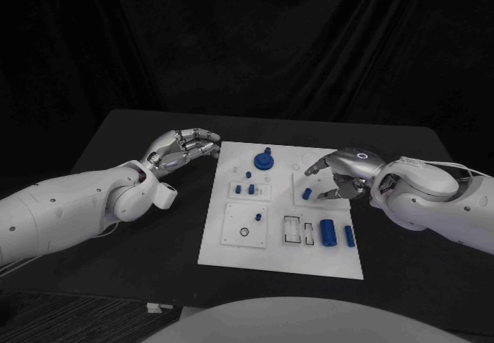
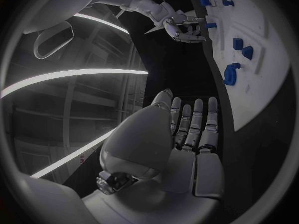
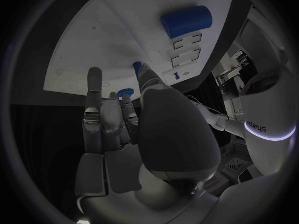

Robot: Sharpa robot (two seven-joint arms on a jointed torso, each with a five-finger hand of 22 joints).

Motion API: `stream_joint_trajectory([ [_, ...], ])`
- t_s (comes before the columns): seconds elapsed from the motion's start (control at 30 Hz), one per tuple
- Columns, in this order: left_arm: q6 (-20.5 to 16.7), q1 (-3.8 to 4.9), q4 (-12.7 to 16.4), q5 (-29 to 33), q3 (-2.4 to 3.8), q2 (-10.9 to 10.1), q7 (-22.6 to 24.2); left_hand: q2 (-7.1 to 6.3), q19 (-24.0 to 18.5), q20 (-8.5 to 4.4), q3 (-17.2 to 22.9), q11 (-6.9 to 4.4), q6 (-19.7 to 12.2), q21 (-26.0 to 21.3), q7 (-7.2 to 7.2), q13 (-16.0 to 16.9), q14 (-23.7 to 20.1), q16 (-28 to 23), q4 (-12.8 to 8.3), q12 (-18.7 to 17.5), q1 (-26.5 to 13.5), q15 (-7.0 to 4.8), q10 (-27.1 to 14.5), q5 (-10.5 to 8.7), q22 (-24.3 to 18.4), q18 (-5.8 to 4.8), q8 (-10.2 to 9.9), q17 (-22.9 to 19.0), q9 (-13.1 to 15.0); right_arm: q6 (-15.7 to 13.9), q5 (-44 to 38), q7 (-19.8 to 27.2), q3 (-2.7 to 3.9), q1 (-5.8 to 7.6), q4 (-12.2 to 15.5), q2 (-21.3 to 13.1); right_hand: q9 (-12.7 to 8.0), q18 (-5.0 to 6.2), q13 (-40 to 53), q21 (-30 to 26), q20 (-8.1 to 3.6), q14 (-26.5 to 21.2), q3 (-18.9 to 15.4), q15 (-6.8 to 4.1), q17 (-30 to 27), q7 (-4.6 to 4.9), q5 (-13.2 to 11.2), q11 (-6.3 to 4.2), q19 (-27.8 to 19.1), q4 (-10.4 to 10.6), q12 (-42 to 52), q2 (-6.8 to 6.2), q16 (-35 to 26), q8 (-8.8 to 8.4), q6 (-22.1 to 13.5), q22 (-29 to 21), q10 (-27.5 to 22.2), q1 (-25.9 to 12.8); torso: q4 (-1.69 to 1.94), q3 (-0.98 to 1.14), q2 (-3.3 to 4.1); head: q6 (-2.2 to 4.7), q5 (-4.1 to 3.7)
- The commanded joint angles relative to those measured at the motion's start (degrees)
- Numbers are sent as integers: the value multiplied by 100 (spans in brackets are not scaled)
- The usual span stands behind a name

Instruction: Assemble the parts on the task board

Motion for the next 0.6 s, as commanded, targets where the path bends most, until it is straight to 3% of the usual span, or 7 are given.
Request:
stream_joint_trajectory([
  [0.03, 78, -11, 16, 41, 5, 16, 144, 5, 11, -6, 11, 8, 24, 20, 5, -9, 30, -19, -35, -11, 43, -4, 32, 19, -4, 84, -24, -9, -8, -27, 11, 24, 3, -48, -49, 64, -10, 41, -31, 7, 16, 62, 62, 15, 21, 45, 60, -32, 54, -12, 58, 121, 50, 41, 95, 5, 241, 9, -2, 5, 0, -1, -4],
  [0.17, 98, -16, 15, 41, 5, 25, 140, 8, 8, -6, 45, 18, 29, 23, 7, -29, 34, -30, -82, -24, 91, 0, 39, 92, -2, 82, -36, -20, -27, -118, 77, 135, 3, -113, -78, 135, 26, 46, -80, 14, 13, 99, 134, 12, 65, 103, 686, -71, 82, -138, 68, 256, 96, 127, 373, 33, 636, 62, 3, -1, 1, -1, 6],
  [0.4, 112, -21, 6, 41, 5, 17, 131, 10, 5, -8, 87, 21, 37, 29, 13, -50, 39, -42, -134, -38, 138, 0, 49, 164, 4, 80, -46, -31, -45, -158, 119, 234, 4, -205, -198, 293, 53, 50, -115, 28, -10, 137, 168, -18, 97, 113, 754, -115, 116, -256, 42, 336, 133, 123, 509, 85, 1039, 23, -5, -5, 0, -1, 9],
  [0.6, 137, -26, -10, 41, 5, 29, 116, 9, 1, -11, 115, 23, 43, 34, 18, -65, 43, -51, -162, -48, 155, -1, 57, 223, 11, 80, -54, -39, -59, -107, 128, 277, 4, -248, -301, 401, 69, 53, -136, 23, -46, 131, 233, -64, 73, 140, 812, -173, 108, -320, 2, 370, 109, 106, 579, 123, 1357, 12, 10, -5, 2, -1, 16],
])
